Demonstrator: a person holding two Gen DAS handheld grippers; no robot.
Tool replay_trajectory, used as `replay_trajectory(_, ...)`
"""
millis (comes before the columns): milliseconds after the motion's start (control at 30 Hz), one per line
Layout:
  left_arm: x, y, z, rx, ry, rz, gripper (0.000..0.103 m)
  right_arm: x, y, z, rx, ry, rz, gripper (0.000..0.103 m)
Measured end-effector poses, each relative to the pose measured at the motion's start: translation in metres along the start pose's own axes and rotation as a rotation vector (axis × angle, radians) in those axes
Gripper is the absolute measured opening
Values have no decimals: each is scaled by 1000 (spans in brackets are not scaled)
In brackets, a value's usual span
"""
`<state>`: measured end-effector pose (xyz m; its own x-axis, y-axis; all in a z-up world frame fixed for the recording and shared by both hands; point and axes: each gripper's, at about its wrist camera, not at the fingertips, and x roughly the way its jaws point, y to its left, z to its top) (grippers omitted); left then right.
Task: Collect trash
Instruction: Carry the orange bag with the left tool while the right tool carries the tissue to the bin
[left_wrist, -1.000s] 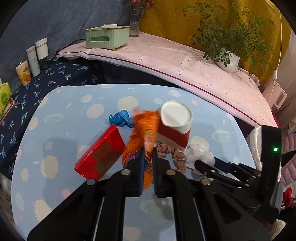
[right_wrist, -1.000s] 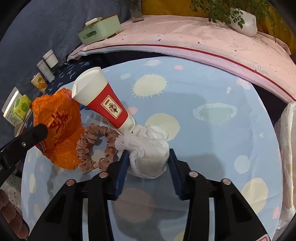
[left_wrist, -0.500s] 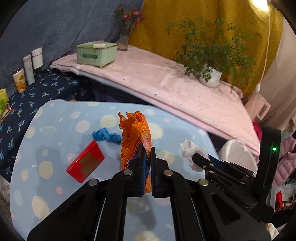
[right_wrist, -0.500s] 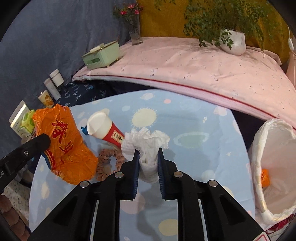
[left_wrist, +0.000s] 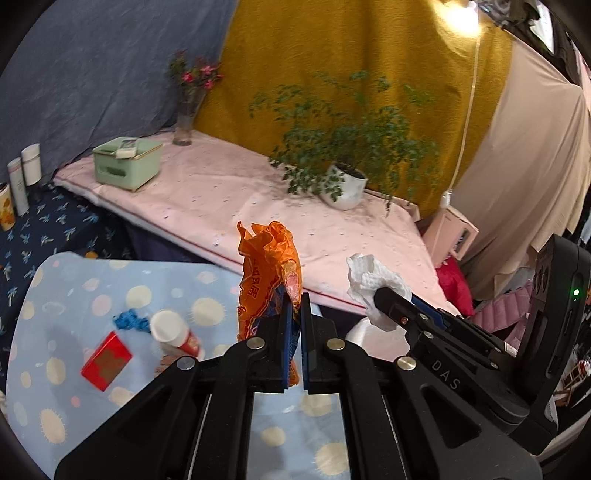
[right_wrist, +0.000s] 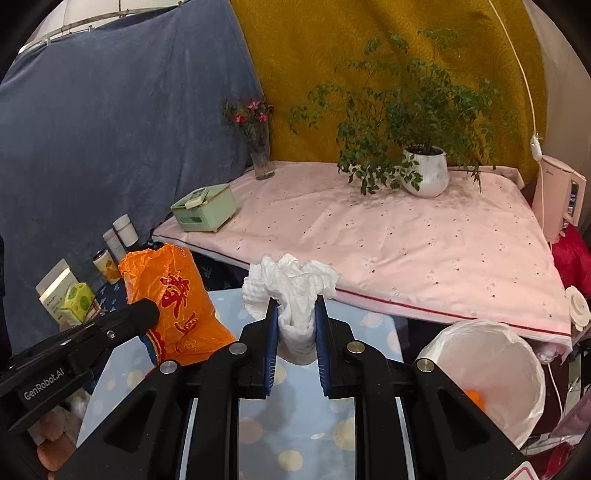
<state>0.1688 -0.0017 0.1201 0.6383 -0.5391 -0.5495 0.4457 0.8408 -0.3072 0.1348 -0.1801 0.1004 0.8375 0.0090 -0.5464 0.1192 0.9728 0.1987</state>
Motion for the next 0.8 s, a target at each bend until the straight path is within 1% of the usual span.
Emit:
replay_trajectory(200, 7, -47, 1, 50, 4, -49, 3, -27, -32, 3, 22, -36, -44, 17)
replay_trajectory(333, 14, -70, -2, 75, 15, -72, 3, -39, -56, 1, 45, -47, -73, 17)
replay_trajectory(567, 29, -104, -9, 114, 39, -100, 3, -52, -87, -4, 71, -52, -117, 17)
replay_trajectory(800, 47, -133, -16, 132, 69, -145, 3, -59, -120, -11, 107, -48, -155, 17)
